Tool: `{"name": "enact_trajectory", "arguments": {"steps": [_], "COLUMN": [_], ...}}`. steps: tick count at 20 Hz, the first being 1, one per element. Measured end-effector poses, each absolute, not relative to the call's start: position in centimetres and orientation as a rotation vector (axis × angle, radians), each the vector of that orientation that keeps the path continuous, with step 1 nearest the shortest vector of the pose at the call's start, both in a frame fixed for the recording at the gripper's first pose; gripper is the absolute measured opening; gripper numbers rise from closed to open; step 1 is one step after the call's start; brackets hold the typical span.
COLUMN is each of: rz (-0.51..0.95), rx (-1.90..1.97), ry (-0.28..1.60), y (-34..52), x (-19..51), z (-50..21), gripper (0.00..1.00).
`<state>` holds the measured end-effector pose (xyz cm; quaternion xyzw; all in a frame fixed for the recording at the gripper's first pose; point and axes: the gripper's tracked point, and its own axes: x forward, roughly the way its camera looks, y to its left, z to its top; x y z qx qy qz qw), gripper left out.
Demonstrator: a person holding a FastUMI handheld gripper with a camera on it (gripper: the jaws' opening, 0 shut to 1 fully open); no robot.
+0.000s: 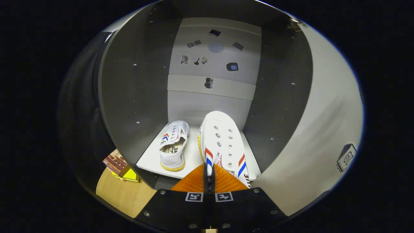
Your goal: Open the shoe cabinet door, grab the shoes and put them into the shoe cabinet, then close the shoe cabinet door.
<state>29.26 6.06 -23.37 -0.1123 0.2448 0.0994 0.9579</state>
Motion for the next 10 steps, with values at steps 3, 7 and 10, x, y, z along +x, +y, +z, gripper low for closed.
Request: {"name": "enact_trajectory", "arguments": {"steps": [3, 7, 10], "rz": [0.196, 0.171, 0.149], "rx": [-0.235, -0.262, -0.276], "ry": [0.524, 0.584, 0.620], "y": [7.0, 7.3, 6.9], "x": [32.8, 37.2, 39.3], "z": [-24.2, -26.5, -28.5], "gripper": [0.00, 0.00, 0.00]}}
